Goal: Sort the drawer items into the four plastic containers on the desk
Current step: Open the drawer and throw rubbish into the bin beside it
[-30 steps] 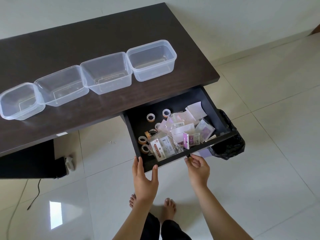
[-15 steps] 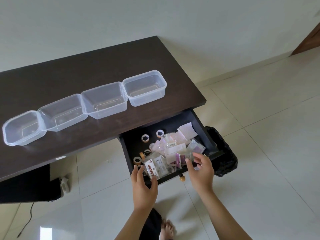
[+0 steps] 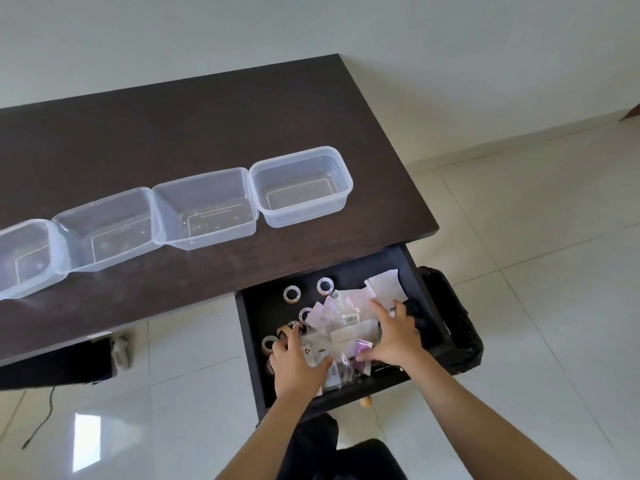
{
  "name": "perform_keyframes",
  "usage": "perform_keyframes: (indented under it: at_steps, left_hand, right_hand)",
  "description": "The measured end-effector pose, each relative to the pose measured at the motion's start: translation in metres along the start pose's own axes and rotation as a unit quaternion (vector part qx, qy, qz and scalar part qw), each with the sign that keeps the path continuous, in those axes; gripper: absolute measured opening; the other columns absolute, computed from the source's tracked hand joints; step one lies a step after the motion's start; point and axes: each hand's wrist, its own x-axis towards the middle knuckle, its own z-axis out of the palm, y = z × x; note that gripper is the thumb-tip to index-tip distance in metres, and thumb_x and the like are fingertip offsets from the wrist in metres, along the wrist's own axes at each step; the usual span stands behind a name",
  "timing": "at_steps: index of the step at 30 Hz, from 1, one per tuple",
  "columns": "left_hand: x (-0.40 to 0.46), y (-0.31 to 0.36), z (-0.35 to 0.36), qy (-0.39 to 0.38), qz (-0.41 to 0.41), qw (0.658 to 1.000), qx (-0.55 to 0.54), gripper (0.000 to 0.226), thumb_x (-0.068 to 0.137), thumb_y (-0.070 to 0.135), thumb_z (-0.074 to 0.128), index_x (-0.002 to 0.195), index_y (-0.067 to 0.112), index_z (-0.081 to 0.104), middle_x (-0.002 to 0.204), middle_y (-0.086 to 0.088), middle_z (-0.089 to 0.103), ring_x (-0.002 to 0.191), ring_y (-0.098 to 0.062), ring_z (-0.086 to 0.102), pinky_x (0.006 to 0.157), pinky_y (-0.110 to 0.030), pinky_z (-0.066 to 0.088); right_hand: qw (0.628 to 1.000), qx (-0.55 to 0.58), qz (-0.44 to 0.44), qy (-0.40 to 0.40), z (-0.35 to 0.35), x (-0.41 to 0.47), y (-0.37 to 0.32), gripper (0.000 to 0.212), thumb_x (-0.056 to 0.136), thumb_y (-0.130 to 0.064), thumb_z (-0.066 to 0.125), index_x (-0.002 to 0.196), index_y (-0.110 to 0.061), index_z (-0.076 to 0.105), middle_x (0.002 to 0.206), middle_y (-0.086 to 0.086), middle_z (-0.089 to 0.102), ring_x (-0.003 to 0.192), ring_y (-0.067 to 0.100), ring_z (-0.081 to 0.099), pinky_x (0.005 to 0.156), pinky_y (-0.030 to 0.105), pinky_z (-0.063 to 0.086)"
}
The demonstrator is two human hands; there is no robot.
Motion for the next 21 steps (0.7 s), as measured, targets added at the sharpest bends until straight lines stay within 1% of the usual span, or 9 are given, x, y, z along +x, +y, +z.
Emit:
perform_keyframes:
  at_steps: [3, 6, 8, 10, 13, 15, 16, 19, 21]
  left_hand:
    - [0.011, 0.004, -0.003, -0.013, -0.011, 1.000, 0.014, 0.095, 0.069, 0.056, 0.073, 0.146, 0.034, 0.021, 0.132, -0.009, 0.034, 0.122, -0.031, 0.036, 0.102, -0.043, 0.040]
    - [0.017, 0.004, -0.003, -0.041, -0.024, 0.999, 0.020, 0.094, 0.065, 0.056, 0.076, 0.142, 0.042, 0.024, 0.122, -0.007, 0.031, 0.114, -0.028, 0.041, 0.098, -0.040, 0.045]
    - [0.020, 0.006, -0.002, -0.048, -0.032, 0.998, 0.023, 0.091, 0.066, 0.053, 0.077, 0.141, 0.045, 0.025, 0.121, -0.006, 0.030, 0.107, -0.026, 0.042, 0.094, -0.038, 0.047]
    - [0.022, 0.008, -0.001, -0.050, -0.041, 0.998, 0.026, 0.087, 0.066, 0.051, 0.077, 0.139, 0.045, 0.029, 0.123, -0.007, 0.028, 0.102, -0.024, 0.044, 0.091, -0.036, 0.048]
    - [0.021, 0.013, 0.002, -0.040, -0.052, 0.998, 0.021, 0.077, 0.067, 0.051, 0.077, 0.134, 0.043, 0.039, 0.131, -0.009, 0.024, 0.114, -0.030, 0.043, 0.093, -0.037, 0.049]
    - [0.018, 0.017, 0.006, -0.021, -0.063, 0.998, 0.017, 0.069, 0.069, 0.049, 0.077, 0.130, 0.041, 0.045, 0.135, -0.009, 0.021, 0.122, -0.032, 0.036, 0.094, -0.036, 0.046]
    - [0.016, 0.018, 0.007, -0.011, -0.070, 0.997, 0.013, 0.065, 0.070, 0.046, 0.077, 0.127, 0.039, 0.048, 0.136, -0.008, 0.021, 0.124, -0.031, 0.034, 0.094, -0.035, 0.045]
    - [0.008, 0.023, 0.013, 0.021, -0.084, 0.996, -0.015, 0.049, 0.072, 0.038, 0.079, 0.117, 0.036, 0.058, 0.135, -0.006, 0.023, 0.125, -0.030, 0.028, 0.097, -0.034, 0.042]
    - [0.004, 0.025, 0.017, 0.036, -0.093, 0.994, -0.044, 0.041, 0.072, 0.033, 0.080, 0.110, 0.036, 0.063, 0.133, -0.005, 0.025, 0.124, -0.029, 0.025, 0.102, -0.036, 0.038]
  right_hand:
    - [0.999, 0.034, -0.008, 0.029, 0.004, 0.002, -0.006, 0.099, 0.052, -0.056, 0.085, 0.133, -0.044, 0.028, 0.141, 0.007, 0.018, 0.127, 0.032, 0.032, 0.093, 0.043, 0.048]
    - [0.997, 0.057, -0.033, 0.042, 0.005, 0.000, -0.007, 0.078, 0.058, -0.049, 0.085, 0.121, -0.039, 0.040, 0.128, 0.003, 0.027, 0.117, 0.024, 0.038, 0.079, 0.031, 0.049]
    - [0.995, 0.070, -0.062, 0.033, 0.005, 0.001, -0.006, 0.071, 0.060, -0.046, 0.084, 0.117, -0.038, 0.043, 0.121, -0.001, 0.029, 0.111, 0.020, 0.042, 0.070, 0.027, 0.048]
    - [0.993, 0.074, -0.088, 0.019, 0.004, 0.003, -0.005, 0.072, 0.061, -0.044, 0.084, 0.119, -0.039, 0.042, 0.119, -0.003, 0.031, 0.105, 0.017, 0.047, 0.064, 0.024, 0.047]
    - [0.990, 0.079, -0.117, 0.002, 0.000, 0.007, -0.006, 0.089, 0.065, -0.041, 0.082, 0.135, -0.043, 0.028, 0.122, -0.004, 0.033, 0.091, 0.012, 0.054, 0.056, 0.016, 0.043]
    - [0.988, 0.073, -0.131, -0.020, -0.004, 0.011, -0.007, 0.094, 0.069, -0.039, 0.080, 0.141, -0.040, 0.021, 0.124, -0.003, 0.034, 0.090, 0.012, 0.056, 0.055, 0.014, 0.040]
    - [0.987, 0.073, -0.138, -0.028, -0.006, 0.013, -0.007, 0.091, 0.070, -0.039, 0.079, 0.141, -0.038, 0.023, 0.125, -0.003, 0.035, 0.093, 0.013, 0.057, 0.057, 0.015, 0.041]
    - [0.982, 0.081, -0.167, -0.040, -0.008, 0.017, -0.007, 0.066, 0.072, -0.038, 0.077, 0.128, -0.034, 0.041, 0.123, -0.002, 0.036, 0.088, 0.013, 0.056, 0.061, 0.018, 0.044]
    - [0.976, 0.073, -0.199, -0.056, -0.007, 0.016, -0.006, 0.052, 0.074, -0.038, 0.076, 0.119, -0.032, 0.049, 0.119, -0.003, 0.034, 0.086, 0.012, 0.052, 0.060, 0.017, 0.041]
